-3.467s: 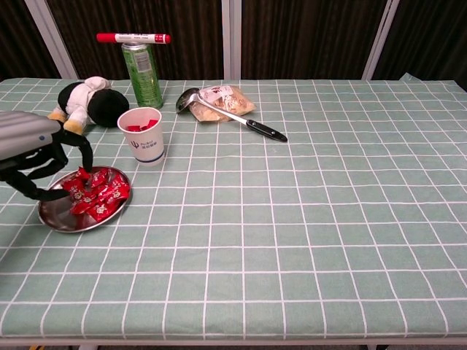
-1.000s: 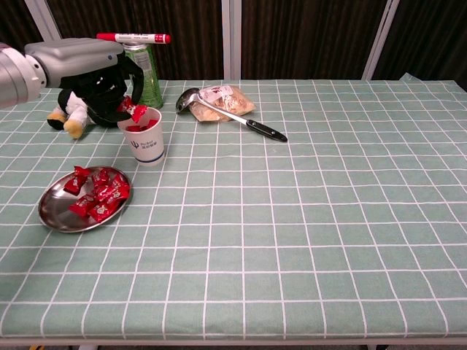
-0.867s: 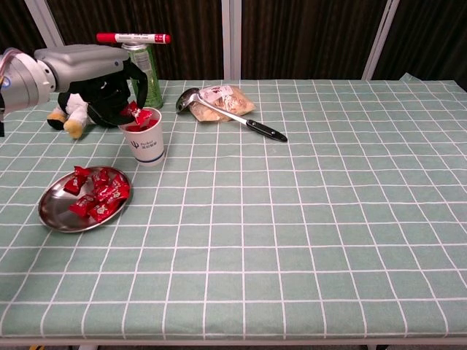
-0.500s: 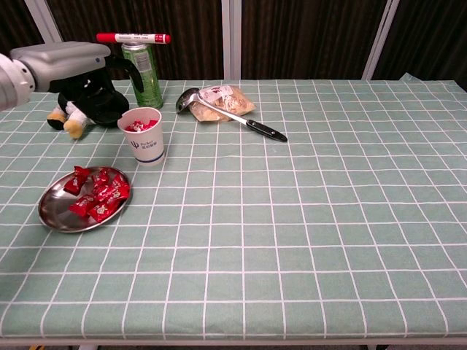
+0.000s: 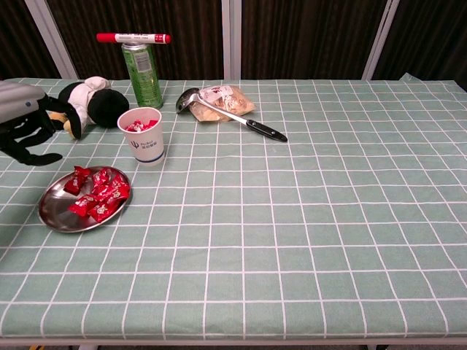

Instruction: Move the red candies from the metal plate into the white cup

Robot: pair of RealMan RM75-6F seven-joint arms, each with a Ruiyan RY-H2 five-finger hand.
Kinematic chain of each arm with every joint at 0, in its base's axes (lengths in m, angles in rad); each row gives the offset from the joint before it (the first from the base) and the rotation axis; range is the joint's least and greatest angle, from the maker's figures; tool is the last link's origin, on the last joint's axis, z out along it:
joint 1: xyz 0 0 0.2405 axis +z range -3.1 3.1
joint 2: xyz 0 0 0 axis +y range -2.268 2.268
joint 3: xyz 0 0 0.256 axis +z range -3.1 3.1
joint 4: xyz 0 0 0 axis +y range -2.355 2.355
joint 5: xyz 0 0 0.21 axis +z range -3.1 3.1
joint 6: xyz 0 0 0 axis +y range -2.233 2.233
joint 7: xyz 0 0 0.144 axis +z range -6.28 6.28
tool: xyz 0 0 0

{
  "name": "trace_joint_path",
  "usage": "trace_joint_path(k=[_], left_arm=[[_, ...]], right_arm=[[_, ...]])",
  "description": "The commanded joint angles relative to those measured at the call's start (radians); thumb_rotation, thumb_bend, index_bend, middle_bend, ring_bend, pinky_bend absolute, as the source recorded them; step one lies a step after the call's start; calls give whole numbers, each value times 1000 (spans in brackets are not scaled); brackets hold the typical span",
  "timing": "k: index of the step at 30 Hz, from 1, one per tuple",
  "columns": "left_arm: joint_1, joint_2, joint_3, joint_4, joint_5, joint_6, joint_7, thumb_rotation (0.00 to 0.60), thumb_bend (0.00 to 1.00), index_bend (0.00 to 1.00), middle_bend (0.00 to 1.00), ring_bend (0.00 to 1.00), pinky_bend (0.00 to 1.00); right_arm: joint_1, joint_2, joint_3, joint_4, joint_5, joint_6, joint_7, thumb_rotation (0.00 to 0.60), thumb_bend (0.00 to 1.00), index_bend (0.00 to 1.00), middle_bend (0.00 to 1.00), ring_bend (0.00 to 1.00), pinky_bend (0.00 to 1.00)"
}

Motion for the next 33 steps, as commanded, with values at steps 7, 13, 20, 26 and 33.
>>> trace_joint_path(k=[7, 13, 20, 26, 33], left_arm=[[-27, -65, 30, 100, 24, -102, 21, 600, 339, 485, 909, 848, 1000], [-46, -70, 16, 107, -17, -168, 51, 600, 345, 429, 897, 842, 1000], [-49, -56, 4, 91, -69, -204, 111, 600, 347, 412, 896, 842, 1000], [-42, -38, 4, 58, -94, -213, 141, 600, 348, 427, 896, 842, 1000], [-44, -58, 0, 87, -91, -212, 138, 600, 347, 466, 897, 841, 1000]], right_arm=[[-10, 8, -1, -13, 4, 14, -14, 600, 49, 0, 153, 0, 9], [-8, 7, 0, -16, 7, 9, -18, 600, 48, 0, 153, 0, 10], [-9, 7, 0, -13, 11, 8, -15, 600, 48, 0, 153, 0, 10], [-8, 6, 1, -11, 10, 6, -12, 600, 48, 0, 153, 0, 10], [-8, 5, 1, -10, 9, 7, -11, 600, 48, 0, 153, 0, 11]])
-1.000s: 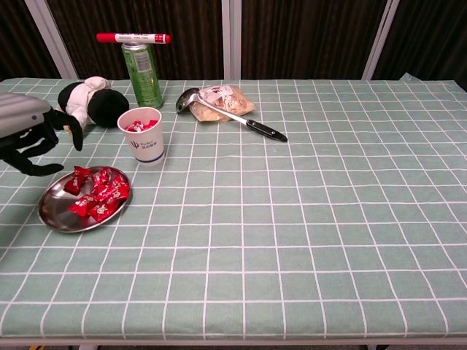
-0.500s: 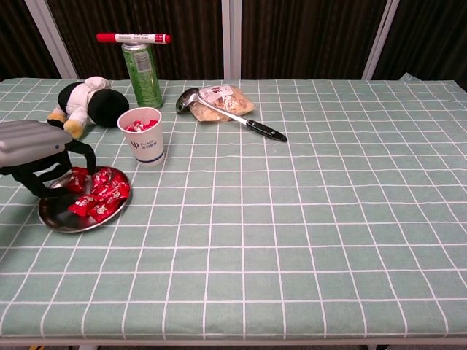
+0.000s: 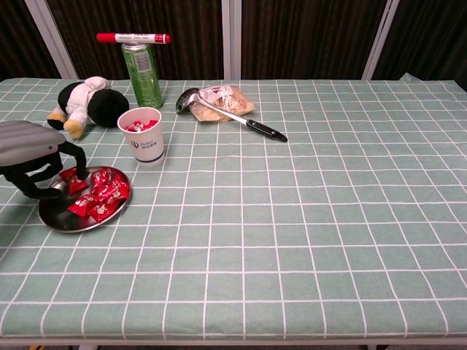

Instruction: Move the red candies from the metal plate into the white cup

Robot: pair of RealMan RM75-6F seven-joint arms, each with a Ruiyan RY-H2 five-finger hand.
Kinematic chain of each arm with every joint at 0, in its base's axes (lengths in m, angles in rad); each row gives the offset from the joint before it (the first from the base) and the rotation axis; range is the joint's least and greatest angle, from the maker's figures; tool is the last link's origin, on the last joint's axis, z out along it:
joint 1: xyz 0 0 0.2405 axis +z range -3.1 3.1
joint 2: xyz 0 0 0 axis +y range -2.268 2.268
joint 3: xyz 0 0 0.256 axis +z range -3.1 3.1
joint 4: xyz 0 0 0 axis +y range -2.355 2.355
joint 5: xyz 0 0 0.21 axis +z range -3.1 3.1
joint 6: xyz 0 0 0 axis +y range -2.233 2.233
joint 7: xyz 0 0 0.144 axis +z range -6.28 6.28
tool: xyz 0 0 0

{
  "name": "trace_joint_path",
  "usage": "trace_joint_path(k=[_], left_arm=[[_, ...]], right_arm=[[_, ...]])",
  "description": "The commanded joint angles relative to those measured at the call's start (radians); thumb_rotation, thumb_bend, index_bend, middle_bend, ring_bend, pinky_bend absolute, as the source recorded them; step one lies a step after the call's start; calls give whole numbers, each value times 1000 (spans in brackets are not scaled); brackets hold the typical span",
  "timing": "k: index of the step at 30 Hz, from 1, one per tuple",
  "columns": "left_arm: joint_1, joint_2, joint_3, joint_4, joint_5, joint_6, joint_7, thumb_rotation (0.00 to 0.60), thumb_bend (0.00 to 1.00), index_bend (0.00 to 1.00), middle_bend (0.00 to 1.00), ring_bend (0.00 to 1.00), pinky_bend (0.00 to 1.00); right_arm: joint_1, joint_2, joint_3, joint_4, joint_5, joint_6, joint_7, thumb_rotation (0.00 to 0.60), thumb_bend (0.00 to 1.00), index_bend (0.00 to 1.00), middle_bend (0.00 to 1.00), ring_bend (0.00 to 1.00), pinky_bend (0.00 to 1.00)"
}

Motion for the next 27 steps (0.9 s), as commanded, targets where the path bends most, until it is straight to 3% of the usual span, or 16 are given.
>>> trace_joint_path(k=[1, 17, 27], left_arm=[[-2, -13, -3, 21, 1, -2, -1, 600, 347, 470, 897, 841, 1000], [8, -51, -12, 84, 25, 20, -76, 600, 345, 616, 915, 843, 1000], [16, 74, -73, -88, 66, 115, -212, 600, 362, 633, 921, 847, 1000]], right_arm=[[-2, 1, 0, 0, 1, 2, 0, 600, 48, 0, 153, 0, 12], [-5, 5, 0, -9, 0, 6, -8, 600, 47, 0, 153, 0, 14], [-1, 2, 0, 1, -2, 2, 5, 600, 47, 0, 153, 0, 15]])
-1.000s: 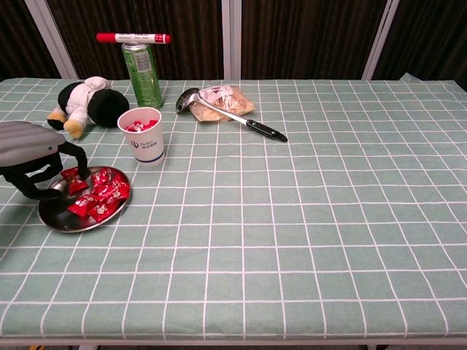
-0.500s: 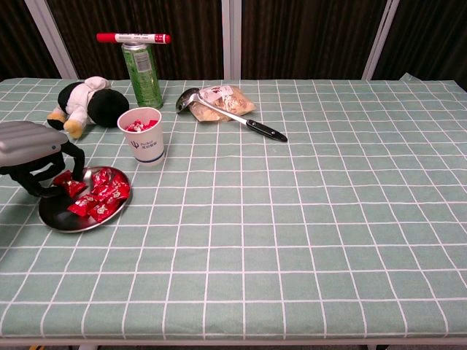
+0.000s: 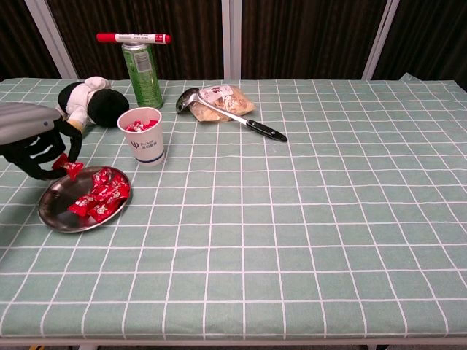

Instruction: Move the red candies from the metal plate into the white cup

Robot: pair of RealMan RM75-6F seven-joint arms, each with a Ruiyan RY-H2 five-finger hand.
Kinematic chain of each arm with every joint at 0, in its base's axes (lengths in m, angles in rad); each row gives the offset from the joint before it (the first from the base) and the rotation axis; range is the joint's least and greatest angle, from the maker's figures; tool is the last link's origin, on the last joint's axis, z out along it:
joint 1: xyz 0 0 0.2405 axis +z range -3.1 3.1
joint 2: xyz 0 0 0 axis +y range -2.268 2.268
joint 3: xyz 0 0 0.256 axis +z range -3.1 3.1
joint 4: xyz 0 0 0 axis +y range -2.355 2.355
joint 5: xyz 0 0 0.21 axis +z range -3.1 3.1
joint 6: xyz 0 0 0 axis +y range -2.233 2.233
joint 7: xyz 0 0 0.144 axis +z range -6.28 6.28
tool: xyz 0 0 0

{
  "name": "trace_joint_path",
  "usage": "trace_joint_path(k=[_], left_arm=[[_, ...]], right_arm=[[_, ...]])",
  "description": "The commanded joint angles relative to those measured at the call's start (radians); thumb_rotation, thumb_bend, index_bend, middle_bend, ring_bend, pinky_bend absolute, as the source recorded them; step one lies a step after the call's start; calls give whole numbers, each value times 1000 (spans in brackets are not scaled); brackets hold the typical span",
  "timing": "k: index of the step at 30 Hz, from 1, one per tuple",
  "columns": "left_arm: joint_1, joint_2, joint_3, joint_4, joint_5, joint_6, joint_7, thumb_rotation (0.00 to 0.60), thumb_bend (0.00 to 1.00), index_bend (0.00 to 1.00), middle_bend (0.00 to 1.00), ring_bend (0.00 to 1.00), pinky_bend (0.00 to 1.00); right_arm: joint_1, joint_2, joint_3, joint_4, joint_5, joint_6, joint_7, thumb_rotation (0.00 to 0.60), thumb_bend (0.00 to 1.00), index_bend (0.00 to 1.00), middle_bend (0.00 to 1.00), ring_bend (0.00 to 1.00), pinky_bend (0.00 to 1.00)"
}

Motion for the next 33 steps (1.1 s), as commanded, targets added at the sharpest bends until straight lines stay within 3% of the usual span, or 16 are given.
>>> trace_joint_path(k=[1, 8, 15, 22, 33], left_arm=[[-8, 58, -39, -71, 17, 34, -43, 600, 362, 633, 921, 847, 1000], [-78, 84, -112, -120, -10, -1, -23, 600, 359, 627, 921, 847, 1000], [-165, 42, -162, -92, -104, -102, 40, 600, 357, 616, 921, 847, 1000], [-218, -10, -172, -48, -186, -154, 119, 600, 356, 589, 919, 846, 1000], [-207, 3, -146, -83, -220, -115, 172, 600, 357, 389, 909, 843, 1000]], right_arm=[[1, -2, -1, 5, -1, -2, 5, 600, 47, 0, 153, 0, 15], [2, -6, -1, 18, 1, -4, 21, 600, 46, 0, 153, 0, 15], [2, -12, 0, 36, 9, -8, 38, 600, 47, 0, 153, 0, 15], [1, -14, 1, 45, 13, -9, 47, 600, 48, 0, 153, 0, 15], [-1, -13, 2, 46, 12, -4, 50, 600, 47, 0, 153, 0, 17]])
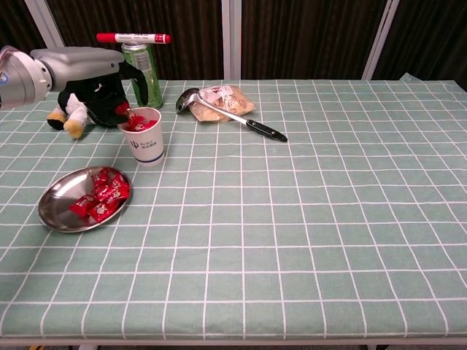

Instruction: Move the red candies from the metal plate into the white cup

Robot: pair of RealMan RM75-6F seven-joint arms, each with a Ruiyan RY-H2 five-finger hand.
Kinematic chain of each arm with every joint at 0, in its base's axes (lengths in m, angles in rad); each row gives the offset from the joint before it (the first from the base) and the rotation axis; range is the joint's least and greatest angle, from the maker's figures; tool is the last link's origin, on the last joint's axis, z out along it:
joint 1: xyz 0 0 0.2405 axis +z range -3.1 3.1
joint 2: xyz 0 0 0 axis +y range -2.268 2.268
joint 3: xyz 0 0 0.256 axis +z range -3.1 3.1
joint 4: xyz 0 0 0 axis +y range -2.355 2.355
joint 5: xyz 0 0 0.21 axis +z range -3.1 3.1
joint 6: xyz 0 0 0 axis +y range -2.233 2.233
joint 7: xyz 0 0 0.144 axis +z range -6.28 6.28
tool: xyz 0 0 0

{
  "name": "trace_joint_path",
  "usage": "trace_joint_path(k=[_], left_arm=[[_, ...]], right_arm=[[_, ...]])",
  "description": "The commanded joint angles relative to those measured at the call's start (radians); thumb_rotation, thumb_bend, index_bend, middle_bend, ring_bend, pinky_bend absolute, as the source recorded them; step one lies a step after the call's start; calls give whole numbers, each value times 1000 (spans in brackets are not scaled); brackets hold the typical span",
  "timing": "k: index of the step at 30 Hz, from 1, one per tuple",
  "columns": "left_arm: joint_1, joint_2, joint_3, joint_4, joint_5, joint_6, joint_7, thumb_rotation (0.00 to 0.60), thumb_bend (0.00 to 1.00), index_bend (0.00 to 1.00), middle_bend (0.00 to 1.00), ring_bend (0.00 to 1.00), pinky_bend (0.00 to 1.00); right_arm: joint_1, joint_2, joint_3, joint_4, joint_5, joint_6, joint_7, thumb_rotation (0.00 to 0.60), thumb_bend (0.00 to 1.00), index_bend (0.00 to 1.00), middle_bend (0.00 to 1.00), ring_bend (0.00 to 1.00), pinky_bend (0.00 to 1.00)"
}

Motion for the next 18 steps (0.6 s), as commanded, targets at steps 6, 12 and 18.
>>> trace_joint_path(k=[6, 12, 18], left_arm=[[104, 78, 40, -109, 81, 154, -70, 600, 357, 363, 905, 841, 1000], [207, 123, 118, -136, 158, 254, -128, 600, 351, 368, 900, 837, 1000], [253, 116, 193, -105, 212, 251, -145, 600, 349, 461, 899, 837, 1000]], right_arm=[[2, 3, 0, -9, -8, 3, -8, 600, 47, 0, 153, 0, 22], [5, 4, -1, -13, -13, 0, -12, 600, 48, 0, 153, 0, 23], [8, 3, -2, -18, -18, -3, -18, 600, 48, 0, 153, 0, 23]])
